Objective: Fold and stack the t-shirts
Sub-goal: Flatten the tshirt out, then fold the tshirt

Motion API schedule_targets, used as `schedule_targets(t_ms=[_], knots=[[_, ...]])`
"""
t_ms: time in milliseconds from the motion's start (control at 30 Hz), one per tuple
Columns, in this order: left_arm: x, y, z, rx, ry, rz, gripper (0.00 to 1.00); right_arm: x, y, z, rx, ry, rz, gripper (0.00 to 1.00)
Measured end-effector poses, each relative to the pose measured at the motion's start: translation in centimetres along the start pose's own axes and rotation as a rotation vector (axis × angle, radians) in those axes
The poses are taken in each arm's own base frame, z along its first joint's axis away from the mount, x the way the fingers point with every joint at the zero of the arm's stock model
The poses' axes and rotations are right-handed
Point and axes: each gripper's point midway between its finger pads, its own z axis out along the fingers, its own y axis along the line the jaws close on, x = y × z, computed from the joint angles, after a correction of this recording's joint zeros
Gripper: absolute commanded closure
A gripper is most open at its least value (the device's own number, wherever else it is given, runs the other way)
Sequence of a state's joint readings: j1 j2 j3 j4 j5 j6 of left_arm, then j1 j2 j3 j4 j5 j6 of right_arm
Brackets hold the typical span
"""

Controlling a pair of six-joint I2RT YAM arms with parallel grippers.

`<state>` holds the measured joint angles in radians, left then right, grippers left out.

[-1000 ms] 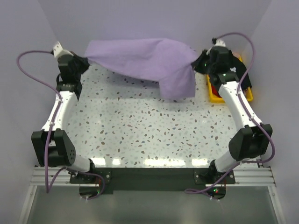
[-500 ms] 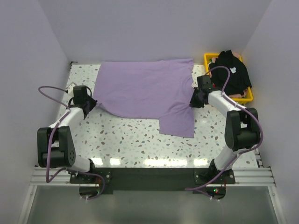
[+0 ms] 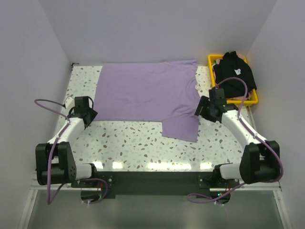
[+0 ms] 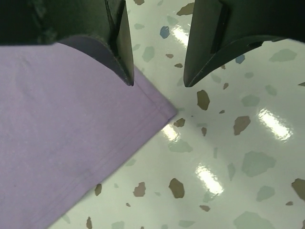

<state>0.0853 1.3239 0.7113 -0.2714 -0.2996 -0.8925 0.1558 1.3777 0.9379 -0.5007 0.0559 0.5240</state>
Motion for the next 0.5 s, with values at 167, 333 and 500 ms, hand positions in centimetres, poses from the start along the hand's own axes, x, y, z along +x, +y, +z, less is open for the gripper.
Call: schedule_targets(t_ms=[167,333,500], knots=[[1.2,1.8,0.1,-0.047,0.014,-0.018,0.49,2.4,-0.6,-0.7,-0.029,0.009,0.013,0.36],[2.6,2.8,0.8,-0.082,0.046,-0.027,0.49,6.0,-1.2,0.3,-0.016,0.081,0.007,0.37],[2.7,2.5,1.3,-0.076,0.045,-0.042,0.49,8.1,-0.9,0.9,-0.020,0.111,-0.008,0.37]])
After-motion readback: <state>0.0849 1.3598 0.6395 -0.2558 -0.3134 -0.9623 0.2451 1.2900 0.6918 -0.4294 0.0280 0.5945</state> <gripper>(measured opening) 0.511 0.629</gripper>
